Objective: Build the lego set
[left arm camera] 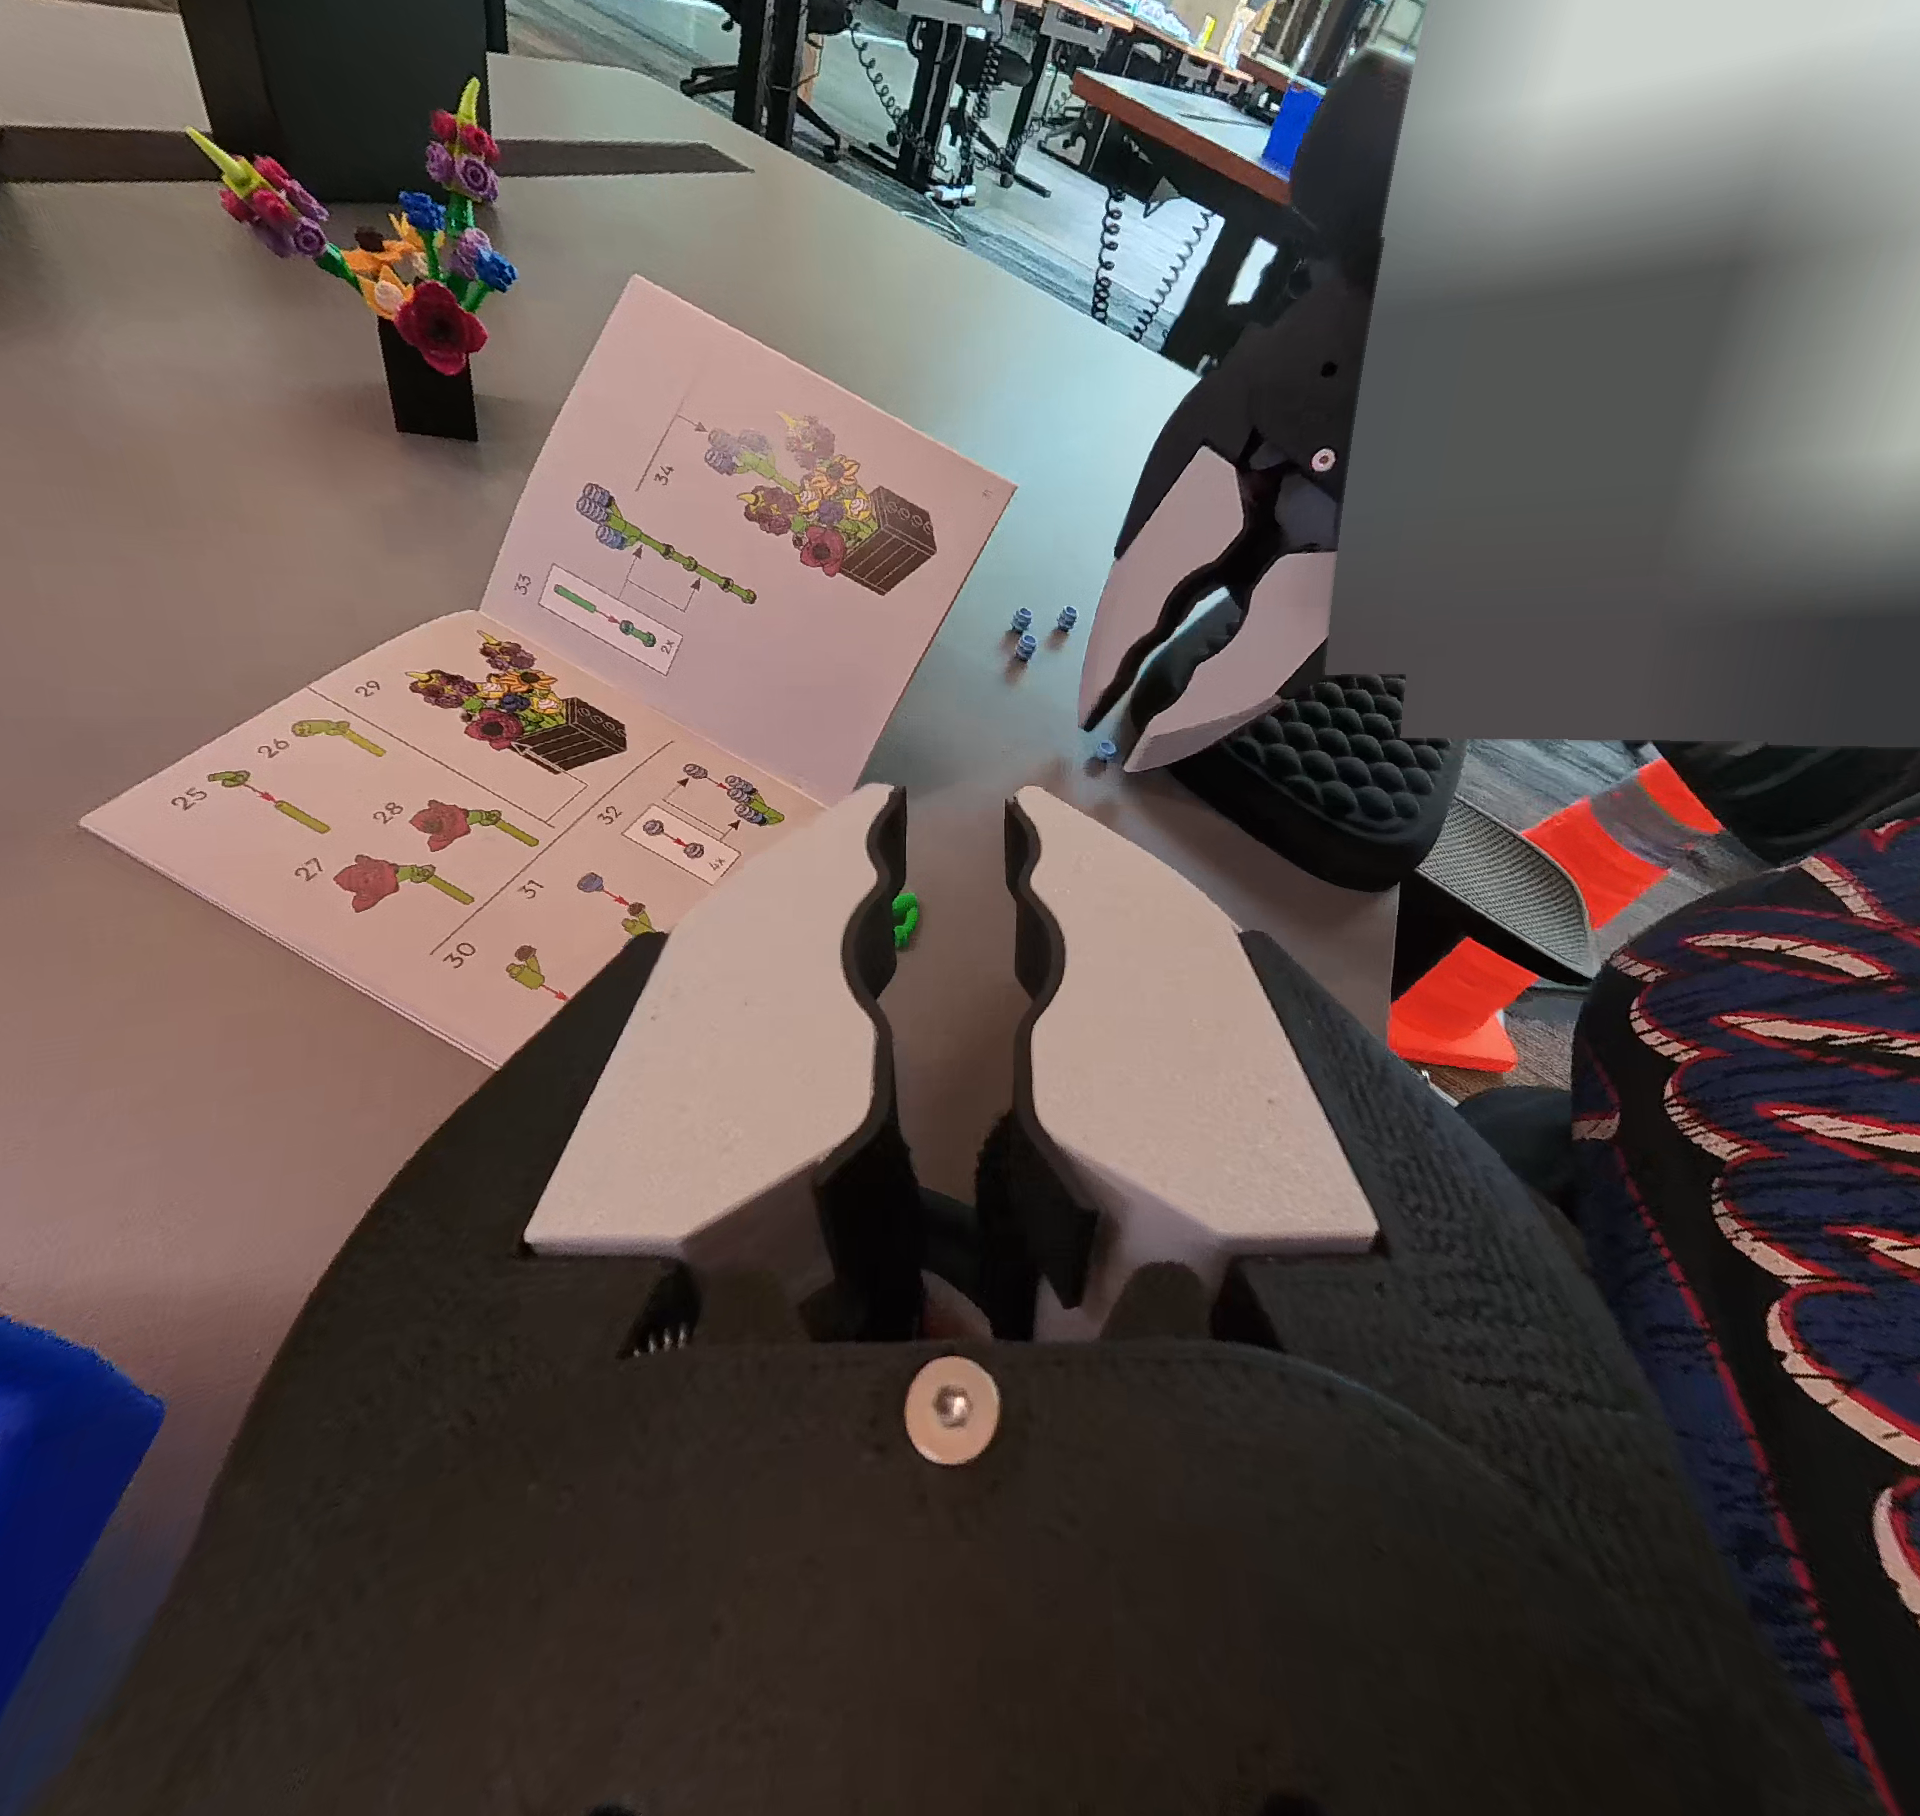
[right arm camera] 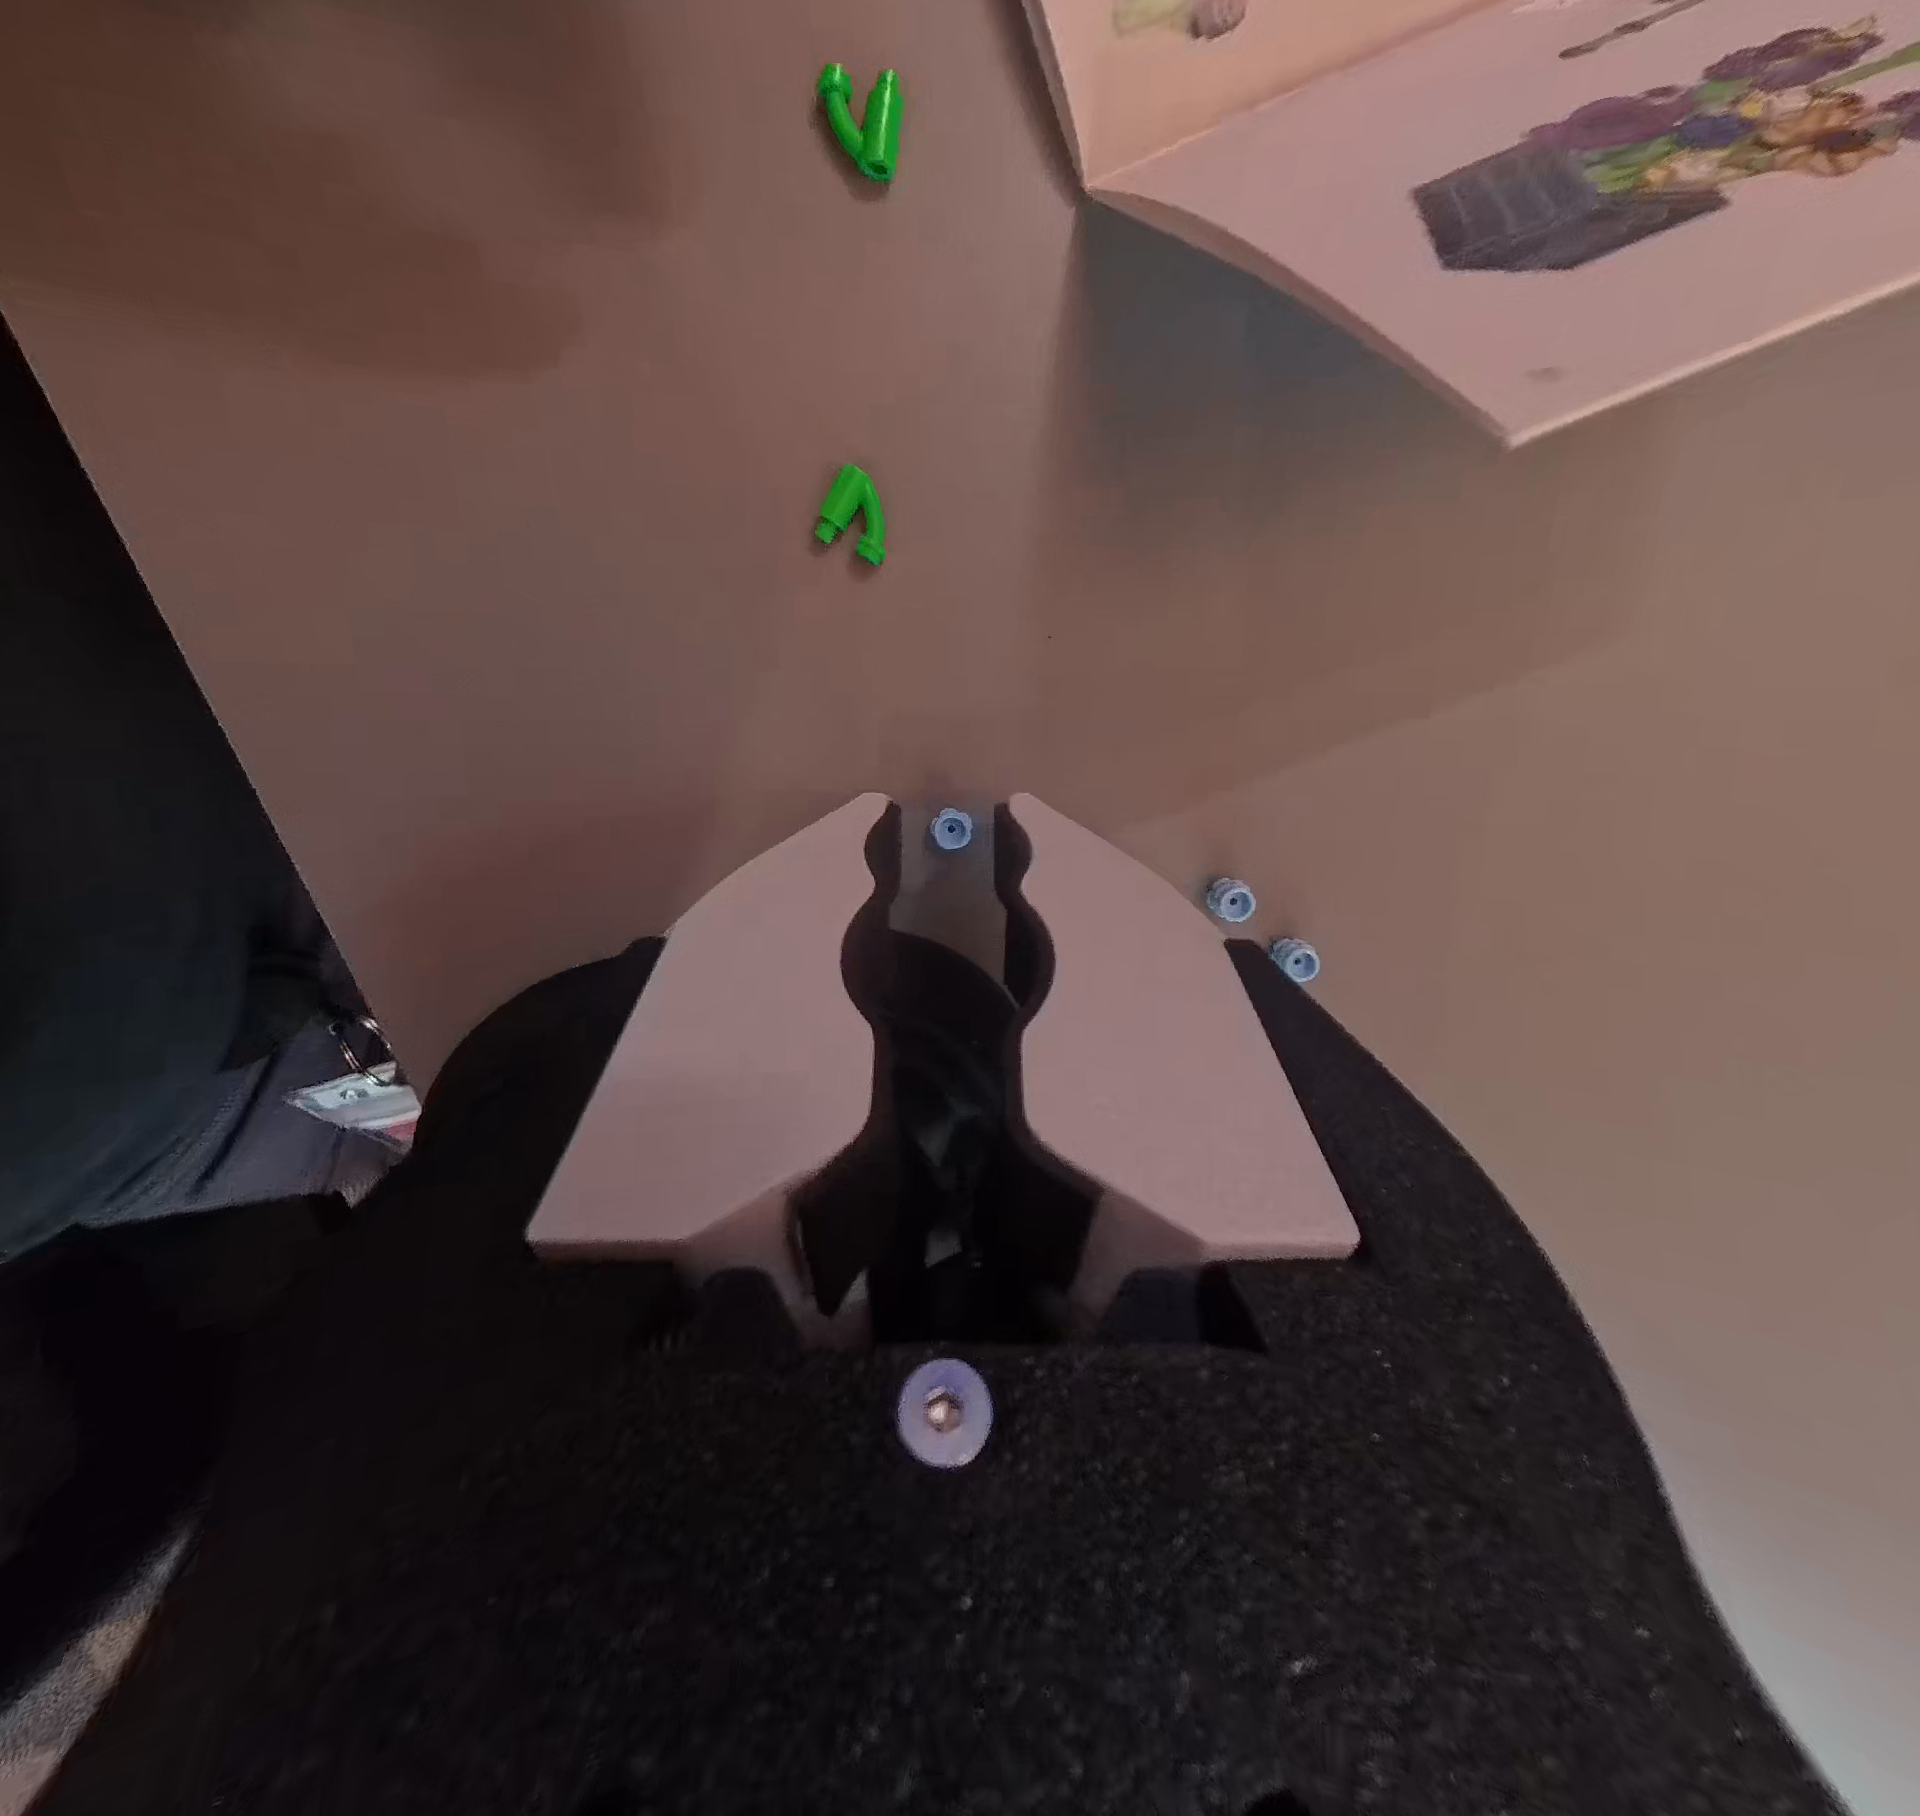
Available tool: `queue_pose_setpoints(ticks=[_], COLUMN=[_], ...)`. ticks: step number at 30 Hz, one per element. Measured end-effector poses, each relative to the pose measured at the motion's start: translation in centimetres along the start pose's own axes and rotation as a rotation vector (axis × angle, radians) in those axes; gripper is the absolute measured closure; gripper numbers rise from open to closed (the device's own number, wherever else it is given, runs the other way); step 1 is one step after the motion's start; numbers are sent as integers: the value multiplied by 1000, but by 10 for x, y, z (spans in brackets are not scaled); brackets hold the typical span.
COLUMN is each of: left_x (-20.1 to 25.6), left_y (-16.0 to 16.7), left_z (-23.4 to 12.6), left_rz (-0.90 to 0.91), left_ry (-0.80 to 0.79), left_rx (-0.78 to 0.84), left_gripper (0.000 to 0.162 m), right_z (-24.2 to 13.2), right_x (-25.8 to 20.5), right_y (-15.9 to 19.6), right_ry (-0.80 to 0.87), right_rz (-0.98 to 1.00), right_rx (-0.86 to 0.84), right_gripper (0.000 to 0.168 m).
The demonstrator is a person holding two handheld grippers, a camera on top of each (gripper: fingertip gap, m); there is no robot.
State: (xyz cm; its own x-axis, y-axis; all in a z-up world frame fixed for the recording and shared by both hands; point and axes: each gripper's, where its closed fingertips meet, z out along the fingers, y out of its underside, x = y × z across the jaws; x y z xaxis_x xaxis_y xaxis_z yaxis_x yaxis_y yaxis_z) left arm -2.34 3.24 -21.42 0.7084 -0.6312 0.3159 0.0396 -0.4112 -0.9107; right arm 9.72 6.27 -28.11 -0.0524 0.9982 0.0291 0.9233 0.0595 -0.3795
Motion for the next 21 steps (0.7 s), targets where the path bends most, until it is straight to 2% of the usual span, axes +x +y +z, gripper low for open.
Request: queue_pose_setpoints(ticks=[5,9,11,14,17,19,21], left_x=[13,-16,-44,-87,-119,-123,-113], left_y=[-25,-57,-65,-68,-70,-69,-65], left_z=[-33,-105,-142,-179,-183,-165,-140], left_rz=[-30,32,89,136,184,181,166], left_ry=[-5,-199,-328,-438,-368,-212,-53], left_rx=[89,116,40,-176,-367,-427,-422], left_gripper=[141,140,141,139,137,137,137], right_z=[-13,-31,-36,-30,-27,-30,-32], right_x=[5,9,15,16,12,12,14], right_y=[-11,-23,-22,-11,-6,-7,-7], right_ry=[-17,-38,-18,-6,-15,-13,-15], right_rz=[70,145,173,190,176,168,187], right_rx=[238,521,598,588,565,594,618], right_gripper=[139,138,139,138,138,139,140])
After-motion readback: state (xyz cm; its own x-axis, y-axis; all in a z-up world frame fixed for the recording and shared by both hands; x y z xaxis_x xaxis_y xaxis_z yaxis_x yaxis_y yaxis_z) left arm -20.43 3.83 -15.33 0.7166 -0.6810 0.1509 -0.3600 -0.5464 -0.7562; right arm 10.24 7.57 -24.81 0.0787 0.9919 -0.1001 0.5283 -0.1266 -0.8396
